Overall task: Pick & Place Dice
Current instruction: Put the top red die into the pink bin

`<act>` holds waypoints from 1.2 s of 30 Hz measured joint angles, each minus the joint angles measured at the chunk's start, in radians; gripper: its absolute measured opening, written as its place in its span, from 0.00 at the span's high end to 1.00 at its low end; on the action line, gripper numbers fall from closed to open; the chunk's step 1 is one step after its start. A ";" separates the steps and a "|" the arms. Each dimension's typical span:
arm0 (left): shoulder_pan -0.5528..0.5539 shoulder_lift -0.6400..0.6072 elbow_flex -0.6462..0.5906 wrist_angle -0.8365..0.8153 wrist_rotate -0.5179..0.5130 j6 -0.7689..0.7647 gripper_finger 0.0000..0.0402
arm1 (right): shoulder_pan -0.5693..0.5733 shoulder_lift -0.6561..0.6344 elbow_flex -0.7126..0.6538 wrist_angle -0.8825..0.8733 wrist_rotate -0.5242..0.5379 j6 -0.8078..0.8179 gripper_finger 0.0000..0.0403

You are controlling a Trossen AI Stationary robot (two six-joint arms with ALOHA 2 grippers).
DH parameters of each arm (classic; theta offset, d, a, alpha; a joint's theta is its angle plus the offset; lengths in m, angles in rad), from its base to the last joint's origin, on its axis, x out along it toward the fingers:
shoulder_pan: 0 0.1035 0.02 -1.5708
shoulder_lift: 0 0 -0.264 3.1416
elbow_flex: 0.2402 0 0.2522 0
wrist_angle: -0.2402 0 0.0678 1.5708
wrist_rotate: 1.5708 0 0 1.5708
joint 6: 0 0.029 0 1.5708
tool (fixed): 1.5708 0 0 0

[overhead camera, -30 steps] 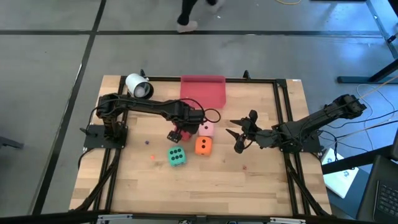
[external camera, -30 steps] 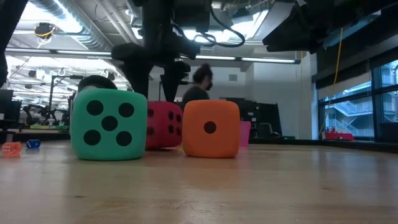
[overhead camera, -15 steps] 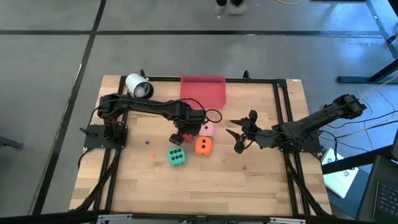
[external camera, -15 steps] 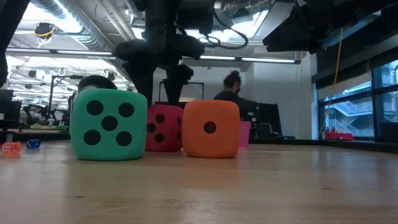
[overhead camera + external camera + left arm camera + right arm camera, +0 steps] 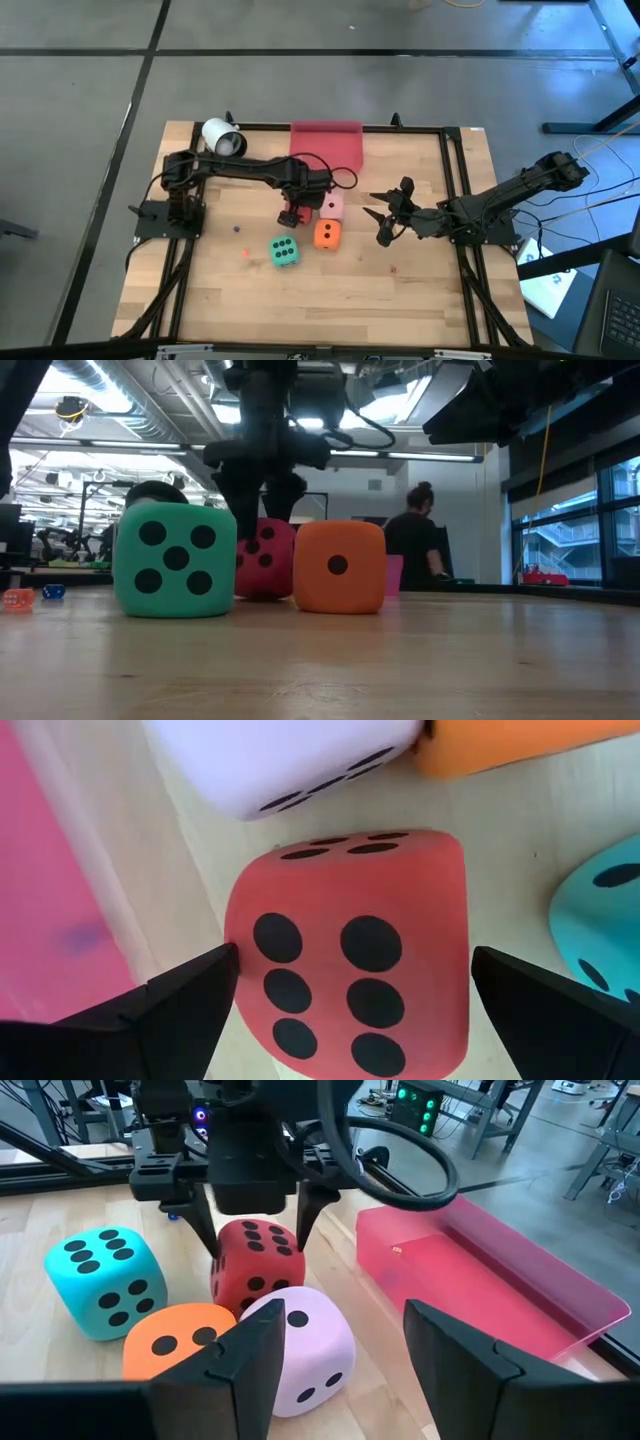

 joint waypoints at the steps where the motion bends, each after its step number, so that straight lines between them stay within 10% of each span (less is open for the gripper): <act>1: 0.005 0.000 -0.001 -0.003 0.004 -0.004 0.02 | 0.000 0.000 0.000 0.000 0.000 0.001 0.49; 15: 0.045 0.001 -0.001 -0.007 0.072 -0.049 0.07 | 0.000 0.000 0.000 -0.003 -0.025 0.005 0.49; 36: 0.045 -0.030 -0.004 0.004 0.062 -0.180 0.49 | 0.000 0.000 0.000 -0.006 -0.025 0.004 0.49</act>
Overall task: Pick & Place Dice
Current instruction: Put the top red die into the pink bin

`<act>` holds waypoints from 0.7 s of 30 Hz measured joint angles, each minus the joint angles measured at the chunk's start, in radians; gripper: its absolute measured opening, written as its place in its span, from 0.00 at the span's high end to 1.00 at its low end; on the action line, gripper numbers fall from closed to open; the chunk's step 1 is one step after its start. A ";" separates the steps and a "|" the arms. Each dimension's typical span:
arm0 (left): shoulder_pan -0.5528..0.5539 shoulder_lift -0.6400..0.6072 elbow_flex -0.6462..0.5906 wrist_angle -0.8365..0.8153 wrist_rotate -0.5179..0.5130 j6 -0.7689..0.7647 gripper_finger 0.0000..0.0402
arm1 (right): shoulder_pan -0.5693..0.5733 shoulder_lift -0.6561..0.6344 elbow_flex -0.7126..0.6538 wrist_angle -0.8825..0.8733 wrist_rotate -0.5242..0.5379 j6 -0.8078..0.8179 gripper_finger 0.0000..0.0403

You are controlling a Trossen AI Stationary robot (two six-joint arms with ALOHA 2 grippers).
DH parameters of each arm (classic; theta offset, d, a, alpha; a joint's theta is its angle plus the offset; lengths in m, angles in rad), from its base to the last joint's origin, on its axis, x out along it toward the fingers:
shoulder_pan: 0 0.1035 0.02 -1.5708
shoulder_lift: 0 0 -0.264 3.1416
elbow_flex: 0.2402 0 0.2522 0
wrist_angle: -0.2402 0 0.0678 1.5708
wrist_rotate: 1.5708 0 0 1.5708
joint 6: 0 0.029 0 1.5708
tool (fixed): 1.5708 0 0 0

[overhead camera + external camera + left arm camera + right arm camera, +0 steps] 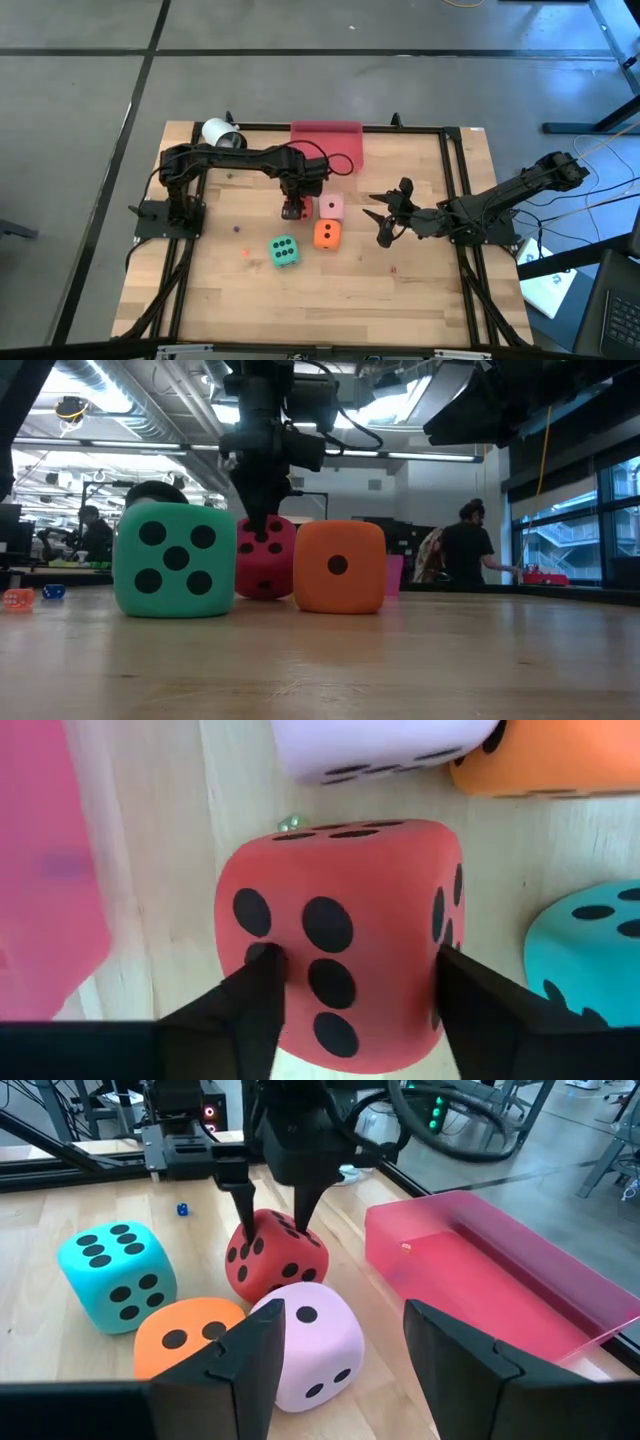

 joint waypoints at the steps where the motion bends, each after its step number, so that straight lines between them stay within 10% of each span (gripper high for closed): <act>1: 0.000 -0.005 0.000 0.005 -0.001 -0.001 0.51 | 0.000 0.000 0.000 -0.003 0.000 0.000 0.49; 21: -0.001 -0.013 0.002 0.016 -0.043 -0.016 0.77 | 0.000 0.000 0.000 -0.005 -0.001 0.002 0.49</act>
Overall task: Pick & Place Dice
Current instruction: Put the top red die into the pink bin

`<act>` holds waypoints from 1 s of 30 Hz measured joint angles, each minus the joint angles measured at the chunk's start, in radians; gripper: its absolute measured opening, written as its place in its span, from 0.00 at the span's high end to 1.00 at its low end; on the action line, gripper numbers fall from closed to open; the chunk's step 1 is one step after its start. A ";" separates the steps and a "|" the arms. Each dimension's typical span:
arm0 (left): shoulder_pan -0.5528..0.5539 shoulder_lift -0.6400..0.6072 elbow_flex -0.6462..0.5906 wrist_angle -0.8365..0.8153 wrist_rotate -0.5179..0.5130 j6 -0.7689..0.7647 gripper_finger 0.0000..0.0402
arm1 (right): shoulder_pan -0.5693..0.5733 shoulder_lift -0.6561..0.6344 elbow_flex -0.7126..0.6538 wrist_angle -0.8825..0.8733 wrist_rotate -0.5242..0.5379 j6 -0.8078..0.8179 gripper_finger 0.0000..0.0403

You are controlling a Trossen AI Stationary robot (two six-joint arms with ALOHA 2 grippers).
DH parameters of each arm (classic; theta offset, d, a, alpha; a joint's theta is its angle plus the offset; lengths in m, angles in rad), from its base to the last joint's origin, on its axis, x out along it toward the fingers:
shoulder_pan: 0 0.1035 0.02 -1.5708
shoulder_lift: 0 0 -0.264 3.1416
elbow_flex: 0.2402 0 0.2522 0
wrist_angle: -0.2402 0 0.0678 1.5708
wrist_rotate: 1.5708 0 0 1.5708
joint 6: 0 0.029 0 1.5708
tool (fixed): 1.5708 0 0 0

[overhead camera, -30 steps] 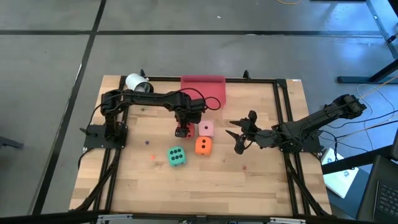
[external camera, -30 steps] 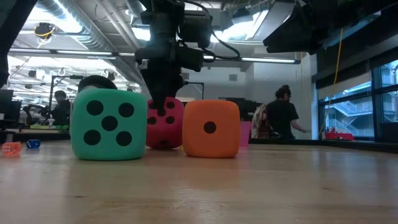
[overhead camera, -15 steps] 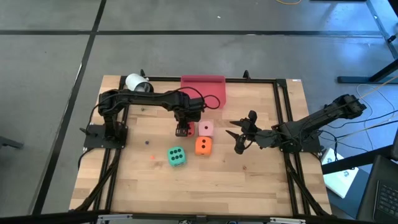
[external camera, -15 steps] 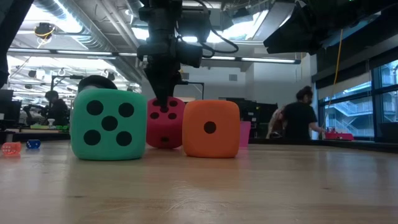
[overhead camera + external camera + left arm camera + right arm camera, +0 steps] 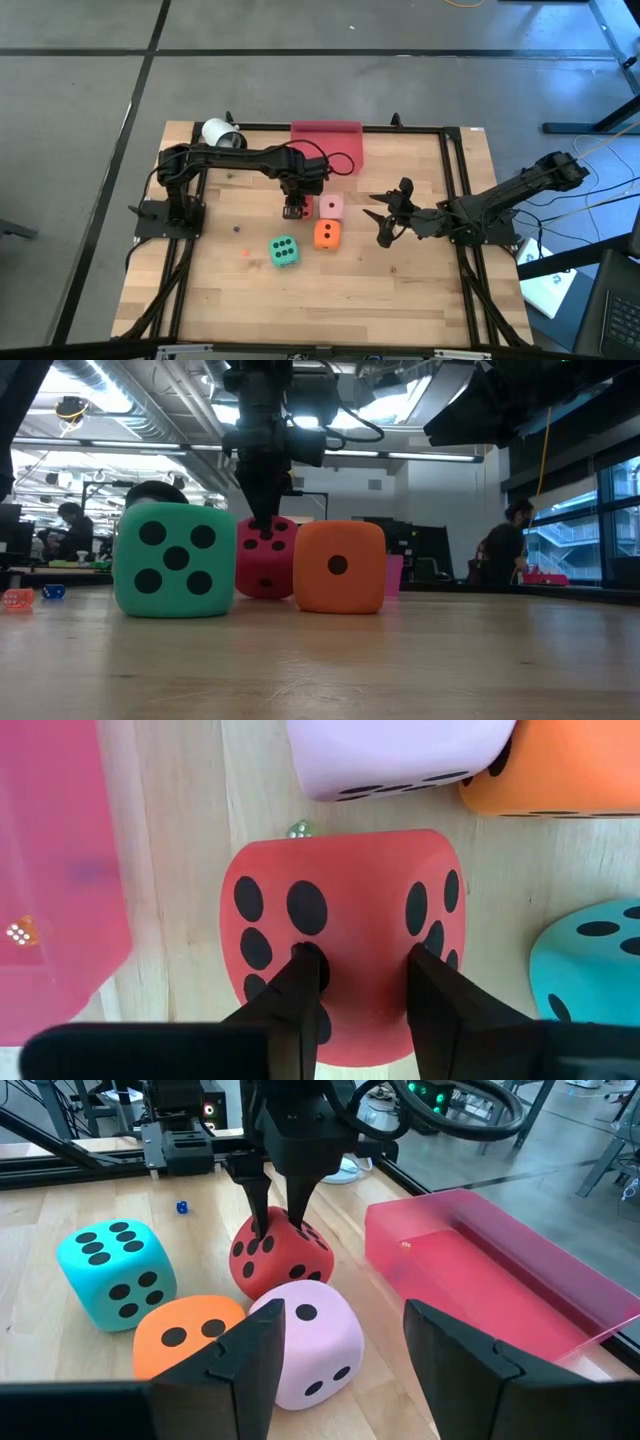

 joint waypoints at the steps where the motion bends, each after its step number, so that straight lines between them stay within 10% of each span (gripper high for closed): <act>1: 0.000 -0.004 0.000 -0.003 -0.004 0.000 0.77 | 0.000 0.000 0.000 0.000 0.000 0.000 0.49; 30: 0.043 -0.262 -0.001 0.073 -0.209 -0.047 0.78 | -0.014 0.000 0.000 0.016 0.004 -0.001 0.49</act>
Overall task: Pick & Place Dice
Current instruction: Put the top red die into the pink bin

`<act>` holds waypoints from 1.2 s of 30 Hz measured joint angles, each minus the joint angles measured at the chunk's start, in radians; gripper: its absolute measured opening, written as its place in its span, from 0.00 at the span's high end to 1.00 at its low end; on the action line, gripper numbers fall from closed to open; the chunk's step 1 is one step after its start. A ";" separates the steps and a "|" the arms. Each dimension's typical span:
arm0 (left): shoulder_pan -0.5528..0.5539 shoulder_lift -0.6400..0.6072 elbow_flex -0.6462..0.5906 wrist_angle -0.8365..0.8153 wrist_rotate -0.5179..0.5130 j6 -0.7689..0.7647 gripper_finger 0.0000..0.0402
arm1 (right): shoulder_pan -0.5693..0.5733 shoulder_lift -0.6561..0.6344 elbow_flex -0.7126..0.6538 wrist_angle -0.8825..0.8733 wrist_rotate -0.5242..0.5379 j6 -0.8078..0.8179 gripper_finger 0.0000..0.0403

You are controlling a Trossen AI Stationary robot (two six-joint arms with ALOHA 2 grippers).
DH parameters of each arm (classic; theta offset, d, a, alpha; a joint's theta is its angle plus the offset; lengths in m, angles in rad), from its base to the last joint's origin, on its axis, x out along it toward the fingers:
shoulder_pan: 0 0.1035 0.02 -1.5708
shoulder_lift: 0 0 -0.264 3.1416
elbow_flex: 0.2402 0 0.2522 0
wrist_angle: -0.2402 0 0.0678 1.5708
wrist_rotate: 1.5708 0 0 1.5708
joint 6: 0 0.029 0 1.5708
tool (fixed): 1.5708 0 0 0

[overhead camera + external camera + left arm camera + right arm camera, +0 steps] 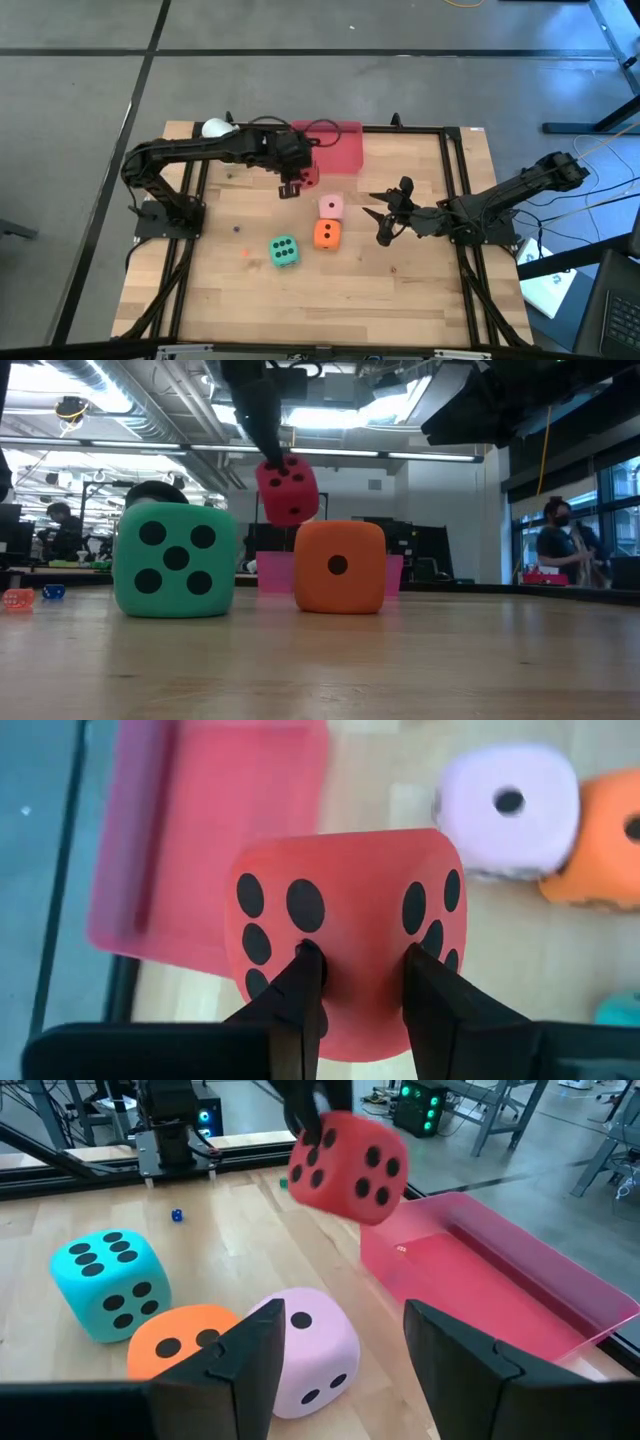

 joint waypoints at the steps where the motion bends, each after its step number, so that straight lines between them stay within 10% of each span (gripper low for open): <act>1: 0.009 -0.003 0.001 0.015 -0.001 0.007 0.78 | -0.003 0.000 0.000 0.000 0.000 0.000 0.49; 36: 0.339 0.194 0.061 0.243 -0.077 0.353 0.80 | -0.009 0.000 0.000 -0.003 -0.004 0.007 0.49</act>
